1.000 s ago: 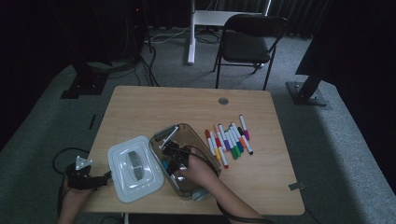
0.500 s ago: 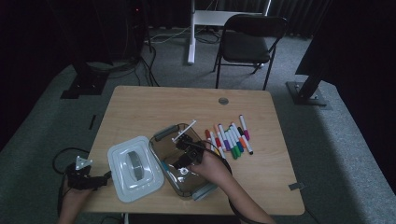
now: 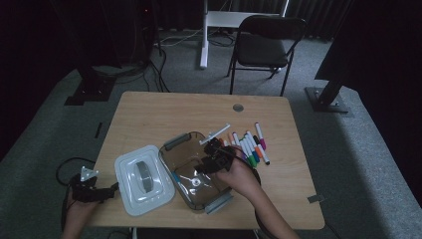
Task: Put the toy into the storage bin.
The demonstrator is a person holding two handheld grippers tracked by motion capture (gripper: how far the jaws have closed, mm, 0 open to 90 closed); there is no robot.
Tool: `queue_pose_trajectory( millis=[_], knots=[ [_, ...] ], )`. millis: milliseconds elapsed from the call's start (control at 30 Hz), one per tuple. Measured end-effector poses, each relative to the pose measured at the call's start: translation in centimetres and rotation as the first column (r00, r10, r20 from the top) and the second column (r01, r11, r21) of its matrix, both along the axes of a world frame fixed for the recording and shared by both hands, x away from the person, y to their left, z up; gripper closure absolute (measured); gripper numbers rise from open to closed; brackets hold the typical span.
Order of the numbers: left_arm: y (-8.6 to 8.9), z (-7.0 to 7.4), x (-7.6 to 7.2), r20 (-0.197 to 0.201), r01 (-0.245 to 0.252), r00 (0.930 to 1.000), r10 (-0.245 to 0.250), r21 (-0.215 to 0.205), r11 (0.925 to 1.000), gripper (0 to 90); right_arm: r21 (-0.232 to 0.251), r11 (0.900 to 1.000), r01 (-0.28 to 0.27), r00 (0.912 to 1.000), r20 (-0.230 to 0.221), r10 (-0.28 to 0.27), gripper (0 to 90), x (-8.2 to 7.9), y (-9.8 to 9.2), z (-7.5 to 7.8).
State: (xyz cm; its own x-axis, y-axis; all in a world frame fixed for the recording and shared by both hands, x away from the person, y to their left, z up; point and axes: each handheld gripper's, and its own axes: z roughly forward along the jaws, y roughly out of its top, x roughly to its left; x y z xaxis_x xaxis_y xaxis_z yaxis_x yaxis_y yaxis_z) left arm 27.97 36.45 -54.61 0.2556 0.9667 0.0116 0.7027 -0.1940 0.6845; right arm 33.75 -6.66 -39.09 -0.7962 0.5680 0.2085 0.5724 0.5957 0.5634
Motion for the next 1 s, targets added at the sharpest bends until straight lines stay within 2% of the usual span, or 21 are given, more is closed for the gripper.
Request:
queue_pose_trajectory(
  millis=[67,133,200,300,333,467,667,800,1000],
  knots=[
    [0.0,0.0,0.0,0.000,0.000,1.0000,0.000,0.000,1.0000,0.7,0.010,1.000,0.010,0.9999,0.010,-0.010,55.9,0.1,-0.3,0.2],
    [0.0,0.0,0.0,0.000,0.000,1.0000,0.000,0.000,1.0000,0.7,0.047,0.998,0.036,0.9988,0.030,-0.038,55.4,0.5,-1.4,0.7],
    [0.0,0.0,0.0,0.000,0.000,1.0000,0.000,0.000,1.0000,0.7,0.062,0.997,0.054,0.9976,0.040,-0.056,54.3,0.7,-2.0,0.9],
    [0.0,0.0,0.0,0.000,0.000,1.0000,0.000,0.000,1.0000,0.7,0.060,0.996,0.067,0.9962,0.053,-0.070,52.7,1.0,-2.7,1.1],
    [0.0,0.0,0.0,0.001,0.000,1.0000,0.000,0.000,1.0000,0.7,0.069,0.994,0.088,0.9935,0.067,-0.093,52.3,1.3,-3.6,1.2],
    [0.0,0.0,0.0,0.002,0.000,1.0000,0.000,0.000,1.0000,0.7,0.071,0.989,0.133,0.9857,0.095,-0.140,52.0,1.8,-5.2,1.2],
    [0.0,0.0,0.0,0.001,0.001,1.0000,-0.001,0.001,1.0000,0.7,0.081,0.979,0.189,0.9709,0.134,-0.198,53.7,2.8,-8.1,1.0],
    [0.0,0.0,0.0,0.001,0.000,1.0000,0.000,0.001,1.0000,0.7,0.070,0.968,0.239,0.9569,0.152,-0.247,53.8,3.6,-10.0,0.6],
    [0.0,0.0,0.0,0.001,-0.001,1.0000,0.001,-0.001,1.0000,0.7,0.048,0.942,0.332,0.9311,0.144,-0.335,55.3,5.2,-13.4,-0.7]
  ],
)
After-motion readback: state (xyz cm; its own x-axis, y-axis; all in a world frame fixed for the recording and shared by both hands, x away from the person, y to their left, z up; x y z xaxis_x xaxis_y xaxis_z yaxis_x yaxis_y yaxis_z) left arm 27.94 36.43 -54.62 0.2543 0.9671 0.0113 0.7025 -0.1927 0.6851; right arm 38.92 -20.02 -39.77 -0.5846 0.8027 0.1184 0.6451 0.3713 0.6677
